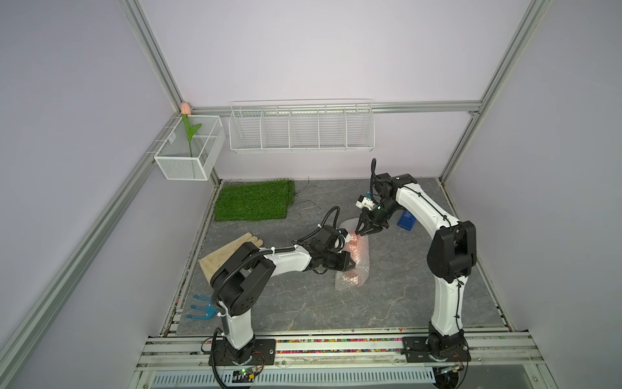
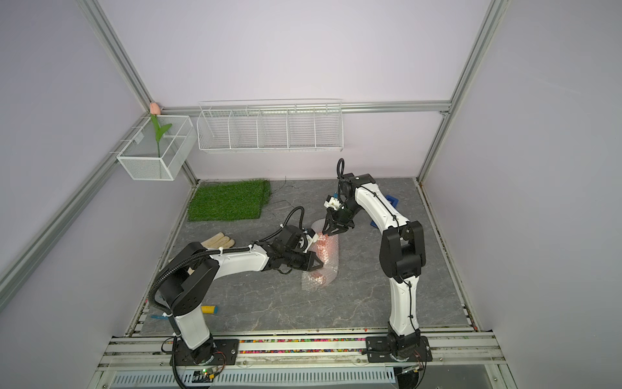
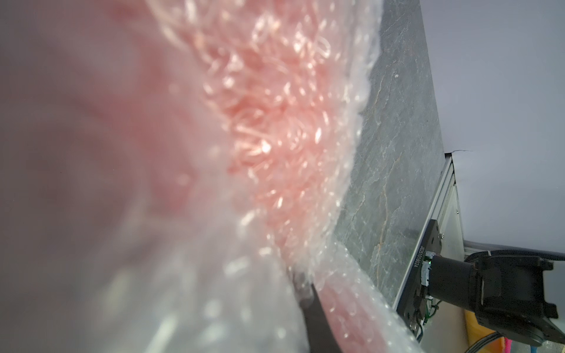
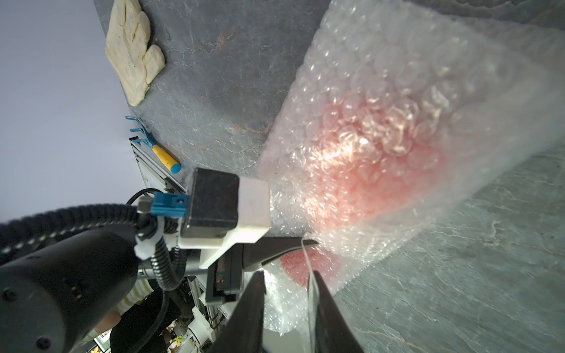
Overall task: Wrap wine glasses in bubble wrap
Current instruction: Stick the tape on the bubble wrap.
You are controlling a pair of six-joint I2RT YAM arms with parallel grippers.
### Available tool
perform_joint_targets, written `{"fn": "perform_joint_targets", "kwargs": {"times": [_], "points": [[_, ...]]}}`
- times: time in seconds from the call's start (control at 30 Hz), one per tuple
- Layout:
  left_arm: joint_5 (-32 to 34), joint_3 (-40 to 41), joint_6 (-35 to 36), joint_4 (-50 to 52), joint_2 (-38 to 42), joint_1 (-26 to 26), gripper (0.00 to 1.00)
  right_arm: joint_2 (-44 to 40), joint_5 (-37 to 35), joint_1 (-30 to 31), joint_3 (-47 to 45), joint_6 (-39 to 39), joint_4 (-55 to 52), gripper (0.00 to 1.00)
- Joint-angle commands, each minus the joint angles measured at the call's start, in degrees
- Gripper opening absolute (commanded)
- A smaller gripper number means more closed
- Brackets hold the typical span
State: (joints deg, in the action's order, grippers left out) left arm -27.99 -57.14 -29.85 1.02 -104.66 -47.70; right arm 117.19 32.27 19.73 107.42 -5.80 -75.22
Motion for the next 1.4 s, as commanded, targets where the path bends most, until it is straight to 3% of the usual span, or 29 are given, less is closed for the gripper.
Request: {"fn": "perform_joint_targets", "kwargs": {"times": [0.0,0.17,0.4,0.73,1.37], "points": [[2.33,0.8,0.75,7.42,-0.97,-0.5,0.12,-3.31,2.0,0.88,-3.4,2.83,-1.92,0.27],[2.11,0.54,0.71,7.33,-1.07,-0.5,0.12,-5.05,6.12,0.58,-9.17,5.19,2.73,0.13],[1.99,0.8,0.67,7.25,-0.91,-0.49,0.12,-3.23,7.73,-0.25,-13.47,9.08,8.95,0.07],[1.97,0.63,0.82,7.5,-0.91,-0.53,0.12,-1.23,10.23,-0.66,-15.43,15.84,12.29,0.07],[1.73,-0.2,0.89,7.95,-1.8,-0.54,0.12,-2.42,7.96,-1.31,-18.87,19.19,12.55,0.08]]}}
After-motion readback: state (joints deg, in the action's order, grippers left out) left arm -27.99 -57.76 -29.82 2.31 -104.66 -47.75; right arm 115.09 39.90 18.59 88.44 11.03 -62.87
